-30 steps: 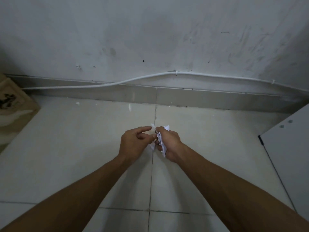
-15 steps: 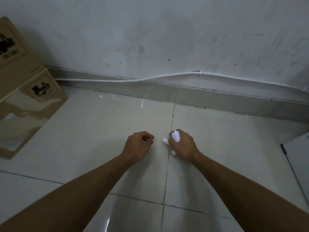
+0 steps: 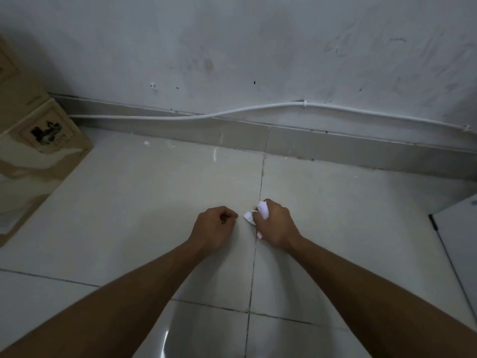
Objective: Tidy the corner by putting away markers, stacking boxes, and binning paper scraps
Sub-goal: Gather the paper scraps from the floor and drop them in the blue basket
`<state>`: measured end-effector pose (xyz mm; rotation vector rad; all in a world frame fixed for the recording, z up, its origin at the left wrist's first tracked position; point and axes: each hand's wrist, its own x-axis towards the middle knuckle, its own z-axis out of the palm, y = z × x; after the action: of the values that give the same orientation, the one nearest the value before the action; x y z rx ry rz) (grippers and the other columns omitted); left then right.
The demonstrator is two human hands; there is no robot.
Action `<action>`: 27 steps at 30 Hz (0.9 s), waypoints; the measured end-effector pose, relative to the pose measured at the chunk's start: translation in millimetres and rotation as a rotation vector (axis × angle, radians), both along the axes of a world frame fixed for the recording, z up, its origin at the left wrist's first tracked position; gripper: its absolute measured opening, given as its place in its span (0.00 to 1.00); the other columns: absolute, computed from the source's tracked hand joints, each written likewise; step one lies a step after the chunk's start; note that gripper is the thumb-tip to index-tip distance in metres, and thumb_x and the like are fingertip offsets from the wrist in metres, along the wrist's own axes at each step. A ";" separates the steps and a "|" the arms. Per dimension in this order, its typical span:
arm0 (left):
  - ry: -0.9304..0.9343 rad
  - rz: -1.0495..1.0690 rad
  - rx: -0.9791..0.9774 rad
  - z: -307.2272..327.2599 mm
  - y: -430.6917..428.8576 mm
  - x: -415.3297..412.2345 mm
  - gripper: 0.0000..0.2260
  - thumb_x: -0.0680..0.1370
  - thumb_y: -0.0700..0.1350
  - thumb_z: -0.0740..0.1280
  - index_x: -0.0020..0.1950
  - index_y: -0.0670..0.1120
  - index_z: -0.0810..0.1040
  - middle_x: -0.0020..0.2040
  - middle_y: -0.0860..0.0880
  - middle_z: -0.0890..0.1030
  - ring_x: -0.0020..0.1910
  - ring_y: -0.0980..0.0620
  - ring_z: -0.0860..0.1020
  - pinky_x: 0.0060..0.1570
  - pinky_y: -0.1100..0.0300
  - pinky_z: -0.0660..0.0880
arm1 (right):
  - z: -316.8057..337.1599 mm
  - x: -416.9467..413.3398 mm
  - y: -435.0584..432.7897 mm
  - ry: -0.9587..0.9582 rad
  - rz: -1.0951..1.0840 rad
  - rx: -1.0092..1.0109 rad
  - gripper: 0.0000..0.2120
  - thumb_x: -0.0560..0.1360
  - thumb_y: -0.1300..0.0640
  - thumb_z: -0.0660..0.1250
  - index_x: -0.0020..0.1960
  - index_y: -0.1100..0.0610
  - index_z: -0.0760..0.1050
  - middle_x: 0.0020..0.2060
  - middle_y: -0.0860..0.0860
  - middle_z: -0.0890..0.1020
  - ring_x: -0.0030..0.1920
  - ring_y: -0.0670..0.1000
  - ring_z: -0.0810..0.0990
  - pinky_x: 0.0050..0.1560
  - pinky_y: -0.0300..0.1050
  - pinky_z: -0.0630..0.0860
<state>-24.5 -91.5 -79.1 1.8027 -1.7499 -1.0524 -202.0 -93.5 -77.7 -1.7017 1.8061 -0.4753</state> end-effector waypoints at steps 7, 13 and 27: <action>-0.009 0.087 -0.060 25.6 6.7 36.6 0.07 0.79 0.43 0.67 0.53 0.49 0.84 0.52 0.52 0.84 0.46 0.57 0.78 0.48 0.69 0.69 | 37.2 45.5 -15.5 -0.164 -0.024 0.013 0.12 0.77 0.53 0.62 0.38 0.59 0.72 0.25 0.50 0.81 0.32 0.43 0.78 0.36 0.38 0.68; 0.019 0.240 -0.143 61.0 17.7 91.0 0.07 0.78 0.43 0.66 0.52 0.50 0.84 0.51 0.53 0.84 0.45 0.58 0.78 0.40 0.77 0.67 | 73.7 111.4 -29.2 -0.274 0.053 -0.044 0.15 0.77 0.52 0.62 0.36 0.60 0.71 0.24 0.52 0.81 0.25 0.43 0.76 0.33 0.41 0.70; 0.108 0.840 -0.480 148.6 87.4 262.5 0.10 0.79 0.41 0.63 0.53 0.53 0.81 0.48 0.54 0.83 0.41 0.56 0.80 0.42 0.60 0.75 | 175.6 334.1 0.5 -0.655 0.451 -0.120 0.14 0.77 0.54 0.65 0.36 0.60 0.70 0.28 0.51 0.76 0.23 0.43 0.77 0.33 0.40 0.71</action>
<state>238.0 -4.1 69.5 1.8197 -0.8896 -0.3340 132.2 -93.0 97.9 -1.6966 0.9182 -0.8302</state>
